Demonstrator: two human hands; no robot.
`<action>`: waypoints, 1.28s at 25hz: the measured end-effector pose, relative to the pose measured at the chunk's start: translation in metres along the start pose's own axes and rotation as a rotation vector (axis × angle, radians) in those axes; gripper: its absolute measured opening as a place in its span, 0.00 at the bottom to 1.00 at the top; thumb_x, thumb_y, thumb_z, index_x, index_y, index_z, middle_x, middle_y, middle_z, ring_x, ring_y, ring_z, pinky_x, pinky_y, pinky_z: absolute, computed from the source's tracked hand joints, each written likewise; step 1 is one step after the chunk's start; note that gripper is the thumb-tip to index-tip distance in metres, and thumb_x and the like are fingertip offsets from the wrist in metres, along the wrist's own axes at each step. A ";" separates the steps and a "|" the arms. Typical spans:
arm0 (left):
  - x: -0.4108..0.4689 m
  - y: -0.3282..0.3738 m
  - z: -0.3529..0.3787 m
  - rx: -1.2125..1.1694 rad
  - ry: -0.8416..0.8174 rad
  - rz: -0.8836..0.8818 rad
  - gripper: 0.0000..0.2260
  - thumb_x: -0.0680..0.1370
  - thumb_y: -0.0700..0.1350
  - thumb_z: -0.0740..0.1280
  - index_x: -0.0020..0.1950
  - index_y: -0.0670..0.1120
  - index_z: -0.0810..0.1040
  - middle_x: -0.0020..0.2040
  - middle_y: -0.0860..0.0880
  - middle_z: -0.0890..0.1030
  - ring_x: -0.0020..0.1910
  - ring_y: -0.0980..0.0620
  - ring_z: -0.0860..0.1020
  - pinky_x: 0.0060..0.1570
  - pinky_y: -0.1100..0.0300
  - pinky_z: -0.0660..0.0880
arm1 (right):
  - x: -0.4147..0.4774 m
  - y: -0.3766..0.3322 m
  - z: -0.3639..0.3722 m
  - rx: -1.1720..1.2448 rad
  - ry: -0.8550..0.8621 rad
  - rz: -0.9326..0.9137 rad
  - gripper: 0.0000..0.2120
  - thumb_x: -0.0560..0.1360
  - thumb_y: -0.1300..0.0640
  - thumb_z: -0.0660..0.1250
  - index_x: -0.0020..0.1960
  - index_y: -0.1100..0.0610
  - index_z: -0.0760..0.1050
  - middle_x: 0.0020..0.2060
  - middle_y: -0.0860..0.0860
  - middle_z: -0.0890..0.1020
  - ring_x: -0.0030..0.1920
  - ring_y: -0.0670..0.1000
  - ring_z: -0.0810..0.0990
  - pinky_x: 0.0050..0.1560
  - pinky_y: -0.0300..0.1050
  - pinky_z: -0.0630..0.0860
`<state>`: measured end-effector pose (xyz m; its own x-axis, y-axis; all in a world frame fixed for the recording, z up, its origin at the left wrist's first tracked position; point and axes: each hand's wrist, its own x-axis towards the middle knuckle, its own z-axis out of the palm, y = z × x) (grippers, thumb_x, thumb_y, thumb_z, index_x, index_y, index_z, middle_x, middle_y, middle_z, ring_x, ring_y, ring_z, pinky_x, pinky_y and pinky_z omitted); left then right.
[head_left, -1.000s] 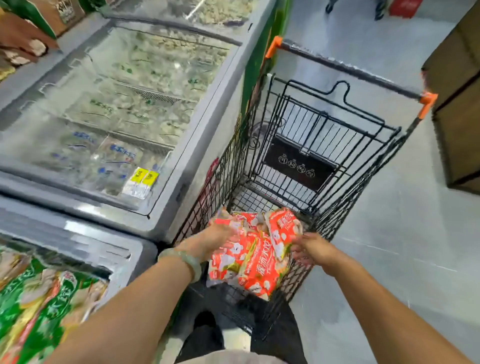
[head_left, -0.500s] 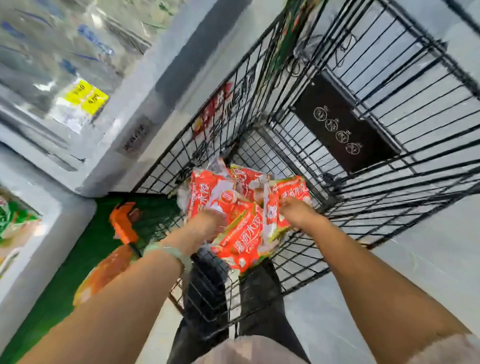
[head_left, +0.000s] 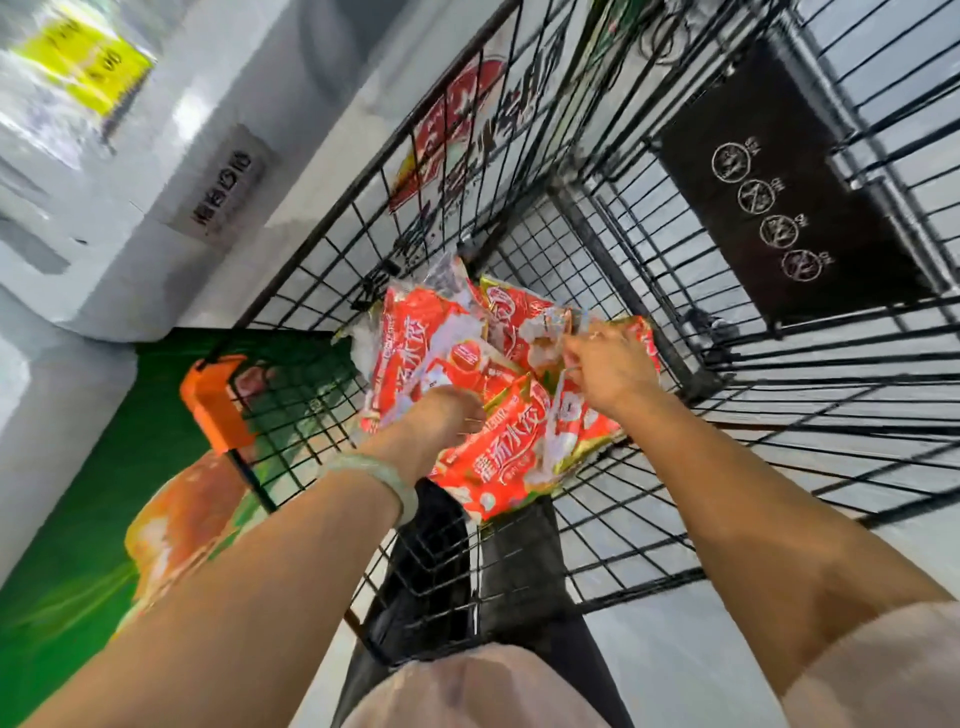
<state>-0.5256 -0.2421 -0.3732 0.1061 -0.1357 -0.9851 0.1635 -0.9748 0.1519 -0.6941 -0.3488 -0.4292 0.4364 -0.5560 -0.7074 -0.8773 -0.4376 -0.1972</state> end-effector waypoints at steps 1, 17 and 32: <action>-0.002 0.001 -0.001 0.026 0.002 0.031 0.09 0.81 0.37 0.57 0.42 0.44 0.71 0.39 0.47 0.74 0.34 0.53 0.73 0.34 0.64 0.68 | -0.005 0.001 -0.002 0.012 0.021 -0.021 0.11 0.77 0.55 0.60 0.57 0.50 0.74 0.60 0.54 0.78 0.67 0.56 0.70 0.73 0.53 0.56; -0.110 -0.017 -0.016 0.304 -0.066 0.435 0.37 0.74 0.48 0.70 0.77 0.55 0.53 0.76 0.50 0.60 0.74 0.48 0.63 0.71 0.54 0.63 | -0.111 -0.088 -0.105 0.641 0.001 -0.171 0.14 0.73 0.55 0.66 0.30 0.50 0.68 0.28 0.45 0.73 0.33 0.49 0.71 0.38 0.47 0.69; -0.254 -0.133 -0.147 0.244 0.508 0.899 0.18 0.83 0.50 0.51 0.70 0.45 0.69 0.68 0.47 0.74 0.68 0.46 0.71 0.67 0.58 0.65 | -0.248 -0.258 -0.133 1.213 0.177 -0.179 0.03 0.75 0.63 0.65 0.46 0.56 0.74 0.43 0.56 0.79 0.41 0.51 0.76 0.39 0.44 0.72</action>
<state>-0.4299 -0.0525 -0.1316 0.4969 -0.7892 -0.3610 -0.3738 -0.5701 0.7316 -0.5491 -0.1920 -0.1124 0.5077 -0.6847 -0.5229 -0.3797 0.3670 -0.8492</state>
